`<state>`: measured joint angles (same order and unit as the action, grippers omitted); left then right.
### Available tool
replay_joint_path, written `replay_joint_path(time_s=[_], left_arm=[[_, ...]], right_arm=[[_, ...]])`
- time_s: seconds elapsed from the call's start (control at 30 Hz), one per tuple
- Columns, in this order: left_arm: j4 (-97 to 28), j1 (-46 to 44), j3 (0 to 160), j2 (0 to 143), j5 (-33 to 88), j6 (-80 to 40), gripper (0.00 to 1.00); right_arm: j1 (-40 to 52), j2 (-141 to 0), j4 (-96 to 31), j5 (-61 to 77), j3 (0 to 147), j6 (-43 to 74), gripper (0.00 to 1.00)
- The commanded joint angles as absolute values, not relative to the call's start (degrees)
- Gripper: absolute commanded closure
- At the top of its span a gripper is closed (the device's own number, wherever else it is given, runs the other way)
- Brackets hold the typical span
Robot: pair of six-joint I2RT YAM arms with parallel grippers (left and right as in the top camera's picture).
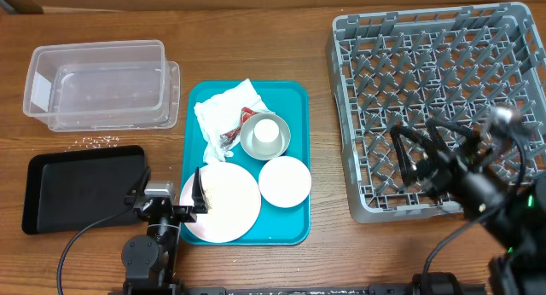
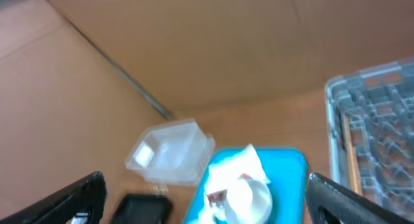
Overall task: Sort waste into correct bins and load items into the dishwasher
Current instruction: 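Lift the right gripper up and swing it toward the teal tray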
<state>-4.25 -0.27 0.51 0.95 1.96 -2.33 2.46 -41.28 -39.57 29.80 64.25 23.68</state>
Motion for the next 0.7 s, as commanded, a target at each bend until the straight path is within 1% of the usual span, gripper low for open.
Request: replay_joint_path(time_s=[0.0,0.13,0.27,0.37,0.5,0.67], left_arm=[[-4.29,-0.03,0.27,0.34,2.37,-0.82,0.0],[-4.29,-0.03,0.27,0.34,2.37,-0.82,0.0],[-4.29,-0.03,0.27,0.34,2.37,-0.82,0.0],[-4.29,-0.03,0.27,0.34,2.37,-0.82,0.0],[-4.29,-0.03,0.27,0.34,2.37,-0.82,0.0],[-4.29,-0.03,0.27,0.34,2.37,-0.82,0.0]], right_arm=[[4.75,-47.44,-45.63,30.5,71.96,15.31,0.0],[9.15,-54.15,-53.3,29.71,77.34,12.99,0.01],[16.08,-58.7,-56.16,26.41,78.15,13.04,0.0],[21.78,-60.99,-56.45,23.99,78.15,13.04,0.0],[28.34,-63.05,-54.26,24.6,78.15,13.1,0.0],[32.51,-64.03,-50.98,28.77,78.13,13.74,0.0]])
